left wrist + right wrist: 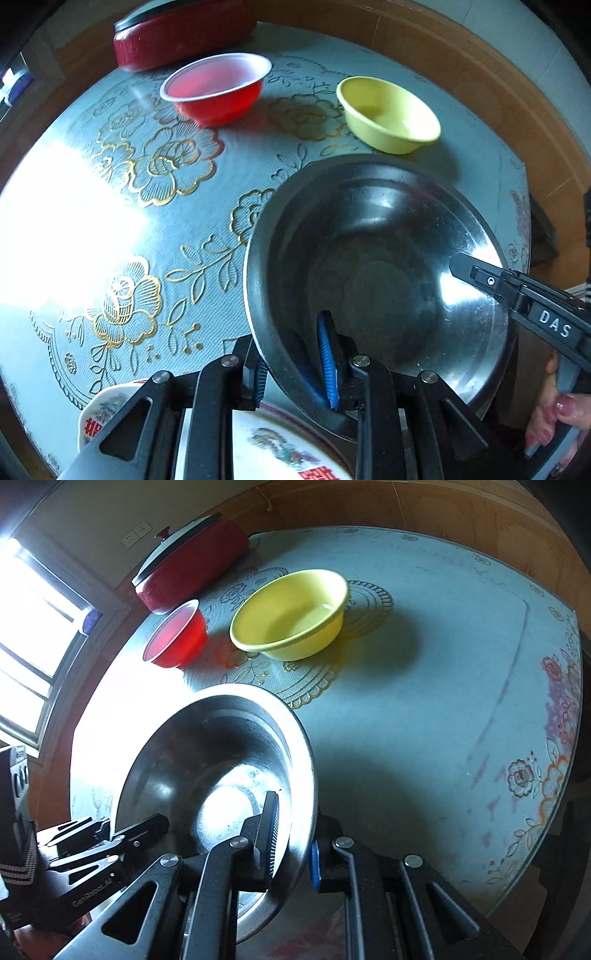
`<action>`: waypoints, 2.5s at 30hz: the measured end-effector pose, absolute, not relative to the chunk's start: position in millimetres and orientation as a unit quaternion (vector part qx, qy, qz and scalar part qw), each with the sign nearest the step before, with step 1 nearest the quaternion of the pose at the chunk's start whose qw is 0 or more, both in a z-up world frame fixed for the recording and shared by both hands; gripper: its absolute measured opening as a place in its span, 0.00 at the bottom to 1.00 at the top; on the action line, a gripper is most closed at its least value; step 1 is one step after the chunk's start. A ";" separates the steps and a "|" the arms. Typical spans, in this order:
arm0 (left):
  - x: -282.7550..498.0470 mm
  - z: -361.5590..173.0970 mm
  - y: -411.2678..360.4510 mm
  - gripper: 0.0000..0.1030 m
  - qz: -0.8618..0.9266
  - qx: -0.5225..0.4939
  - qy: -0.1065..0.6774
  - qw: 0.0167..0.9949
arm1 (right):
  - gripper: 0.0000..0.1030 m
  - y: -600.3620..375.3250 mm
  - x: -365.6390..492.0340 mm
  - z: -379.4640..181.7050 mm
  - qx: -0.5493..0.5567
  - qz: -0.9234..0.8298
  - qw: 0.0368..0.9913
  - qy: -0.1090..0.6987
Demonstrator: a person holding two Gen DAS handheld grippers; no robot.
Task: Organize plates and bowls
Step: 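Lift the steel bowl with both grippers and carry it beside the plate stack, then lower the steel bowl onto the table and open both grippers, then move both grippers to the rim of the yellow plastic bowl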
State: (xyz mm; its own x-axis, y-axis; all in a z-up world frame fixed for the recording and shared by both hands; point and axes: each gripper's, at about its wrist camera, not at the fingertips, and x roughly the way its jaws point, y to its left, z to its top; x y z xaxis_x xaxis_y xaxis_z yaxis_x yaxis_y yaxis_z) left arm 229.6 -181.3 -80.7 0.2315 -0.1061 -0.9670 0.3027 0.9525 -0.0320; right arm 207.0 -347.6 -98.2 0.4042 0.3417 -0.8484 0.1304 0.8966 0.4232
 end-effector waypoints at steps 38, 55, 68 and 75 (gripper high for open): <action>204.2 -27.8 -162.7 0.74 -0.103 0.086 0.524 0.841 | 0.32 -351.4 181.2 -67.5 0.208 0.027 0.826 0.523; 235.2 -24.1 -161.7 0.84 -0.089 0.021 0.532 0.842 | 0.34 -400.5 220.2 -68.8 0.244 0.026 0.825 0.509; 282.2 -27.6 -192.9 0.84 -0.076 0.026 0.541 0.837 | 0.34 -431.2 304.6 -82.6 0.269 0.026 0.816 0.510; 309.6 -34.1 -205.2 0.84 -0.067 0.020 0.549 0.833 | 0.34 -429.3 346.0 -99.7 0.267 0.035 0.812 0.518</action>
State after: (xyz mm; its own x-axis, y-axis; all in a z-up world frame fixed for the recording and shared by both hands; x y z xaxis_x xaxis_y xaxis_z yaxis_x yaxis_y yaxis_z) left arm 309.6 -205.2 -34.1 0.3891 -0.0900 -0.9168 0.1346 0.9901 -0.0400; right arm 346.0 -429.2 -99.7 0.4612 0.3332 -0.8224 0.2202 0.8548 0.4699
